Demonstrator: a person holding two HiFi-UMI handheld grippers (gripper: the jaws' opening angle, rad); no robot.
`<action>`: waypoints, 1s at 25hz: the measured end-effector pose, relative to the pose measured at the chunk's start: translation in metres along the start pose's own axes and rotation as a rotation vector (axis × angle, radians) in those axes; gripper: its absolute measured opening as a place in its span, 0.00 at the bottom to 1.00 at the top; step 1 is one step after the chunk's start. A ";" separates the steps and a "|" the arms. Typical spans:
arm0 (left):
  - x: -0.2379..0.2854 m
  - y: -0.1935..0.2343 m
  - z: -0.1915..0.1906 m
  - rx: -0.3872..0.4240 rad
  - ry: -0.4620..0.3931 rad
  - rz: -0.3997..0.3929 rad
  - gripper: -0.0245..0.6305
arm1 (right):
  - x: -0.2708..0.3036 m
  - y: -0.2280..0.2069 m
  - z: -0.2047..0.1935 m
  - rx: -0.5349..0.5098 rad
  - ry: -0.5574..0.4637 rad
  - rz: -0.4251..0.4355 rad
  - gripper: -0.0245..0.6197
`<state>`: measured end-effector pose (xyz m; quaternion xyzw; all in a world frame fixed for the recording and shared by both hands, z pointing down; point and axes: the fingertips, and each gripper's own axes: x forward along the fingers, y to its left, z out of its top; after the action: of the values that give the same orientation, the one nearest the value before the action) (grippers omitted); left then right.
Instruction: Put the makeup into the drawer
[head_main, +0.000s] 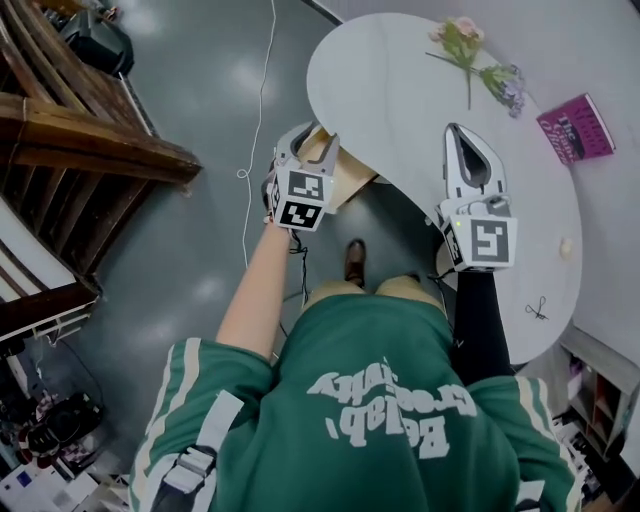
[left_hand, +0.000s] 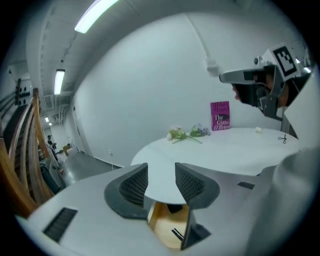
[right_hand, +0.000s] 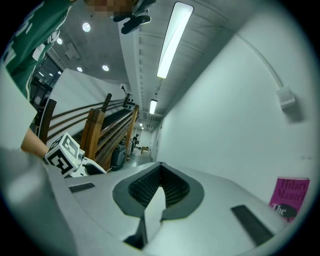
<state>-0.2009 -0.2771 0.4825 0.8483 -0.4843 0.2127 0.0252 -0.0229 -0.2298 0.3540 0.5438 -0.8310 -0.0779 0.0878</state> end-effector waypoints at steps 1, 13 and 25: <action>-0.004 0.001 0.018 0.015 -0.034 0.003 0.32 | 0.001 -0.001 0.004 0.000 -0.012 -0.002 0.05; -0.058 -0.040 0.176 0.085 -0.392 -0.038 0.32 | -0.035 -0.034 0.032 0.003 -0.057 -0.117 0.05; -0.014 -0.259 0.256 0.147 -0.482 -0.344 0.32 | -0.203 -0.180 -0.006 -0.001 0.004 -0.404 0.05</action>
<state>0.0943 -0.1922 0.2868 0.9435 -0.3087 0.0326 -0.1161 0.2182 -0.1150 0.3068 0.6994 -0.7048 -0.0933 0.0725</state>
